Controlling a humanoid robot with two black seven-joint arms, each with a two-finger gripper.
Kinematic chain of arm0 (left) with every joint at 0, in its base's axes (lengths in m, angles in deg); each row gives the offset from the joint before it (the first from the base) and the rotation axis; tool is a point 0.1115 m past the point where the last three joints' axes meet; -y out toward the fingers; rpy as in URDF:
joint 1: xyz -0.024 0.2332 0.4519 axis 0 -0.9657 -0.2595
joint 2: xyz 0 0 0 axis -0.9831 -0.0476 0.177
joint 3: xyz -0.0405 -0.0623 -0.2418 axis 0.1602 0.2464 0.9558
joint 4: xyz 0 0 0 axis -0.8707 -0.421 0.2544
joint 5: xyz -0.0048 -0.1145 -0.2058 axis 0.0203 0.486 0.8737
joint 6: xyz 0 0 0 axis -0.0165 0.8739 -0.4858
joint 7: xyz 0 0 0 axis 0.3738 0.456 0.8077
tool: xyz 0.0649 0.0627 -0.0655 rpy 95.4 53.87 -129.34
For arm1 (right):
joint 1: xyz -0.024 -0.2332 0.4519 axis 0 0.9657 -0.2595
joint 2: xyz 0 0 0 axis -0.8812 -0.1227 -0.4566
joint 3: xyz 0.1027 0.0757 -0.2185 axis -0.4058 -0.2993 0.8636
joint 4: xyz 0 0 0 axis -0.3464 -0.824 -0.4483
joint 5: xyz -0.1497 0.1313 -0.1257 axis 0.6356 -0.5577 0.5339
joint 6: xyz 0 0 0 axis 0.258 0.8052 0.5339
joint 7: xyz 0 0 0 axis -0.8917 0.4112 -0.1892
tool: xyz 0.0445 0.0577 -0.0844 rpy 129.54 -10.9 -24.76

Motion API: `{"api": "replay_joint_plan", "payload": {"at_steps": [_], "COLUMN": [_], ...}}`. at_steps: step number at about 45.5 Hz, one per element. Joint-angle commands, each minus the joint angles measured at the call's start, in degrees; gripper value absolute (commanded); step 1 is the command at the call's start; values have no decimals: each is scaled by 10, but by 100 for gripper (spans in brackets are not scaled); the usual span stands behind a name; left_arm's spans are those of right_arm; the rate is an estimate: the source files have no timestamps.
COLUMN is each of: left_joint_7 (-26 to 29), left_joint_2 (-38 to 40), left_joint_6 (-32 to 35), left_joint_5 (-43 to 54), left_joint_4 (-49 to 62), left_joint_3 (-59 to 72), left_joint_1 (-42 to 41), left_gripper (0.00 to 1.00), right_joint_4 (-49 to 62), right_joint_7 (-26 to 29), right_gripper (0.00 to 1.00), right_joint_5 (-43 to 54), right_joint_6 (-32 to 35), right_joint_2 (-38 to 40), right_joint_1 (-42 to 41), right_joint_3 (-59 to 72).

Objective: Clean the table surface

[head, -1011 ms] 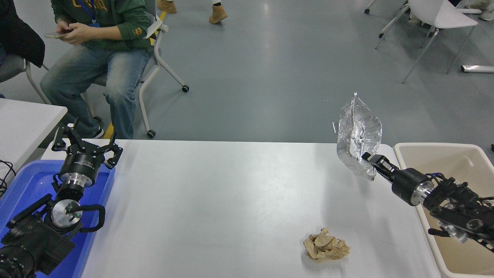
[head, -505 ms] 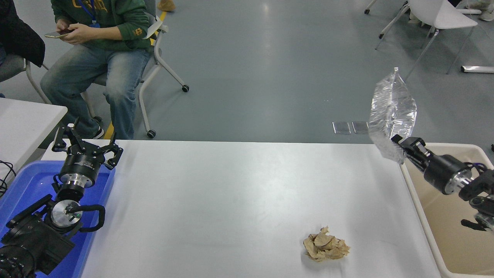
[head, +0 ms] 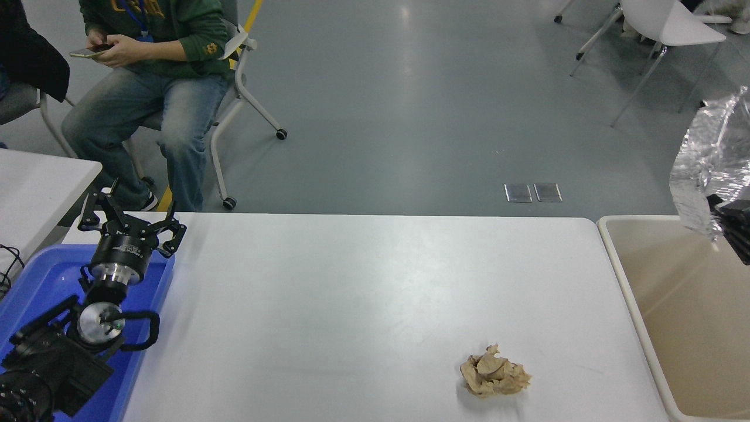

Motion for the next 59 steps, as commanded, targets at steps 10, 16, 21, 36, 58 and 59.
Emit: {"api": "replay_joint_plan", "payload": {"at_steps": [10,16,21,36,58,59], "left_joint_7": [0,0,0,0,0,0], "left_joint_2": [0,0,0,0,0,0], "left_joint_6": [0,0,0,0,0,0], "left_joint_5": [0,0,0,0,0,0], "left_joint_4": [0,0,0,0,0,0], "left_joint_3": [0,0,0,0,0,0], "left_joint_1": [-1,0,0,-1,-1,0], "left_gripper": [100,100,100,100,100,100], "right_joint_4": [336,364,388,395,431,434], "right_joint_7": [-36,-36,-36,44,157,160], "right_gripper": [0,0,0,0,0,0], "right_joint_5": [-9,-9,-8,21,173,183], "right_joint_6": [60,47,16,-102,-143,-148], "right_joint_2": [-136,-157,-178,-213,-252,-253], "right_joint_1": [51,51,53,63,62,62], "right_joint_3": [69,140,187,394,419,419]}}
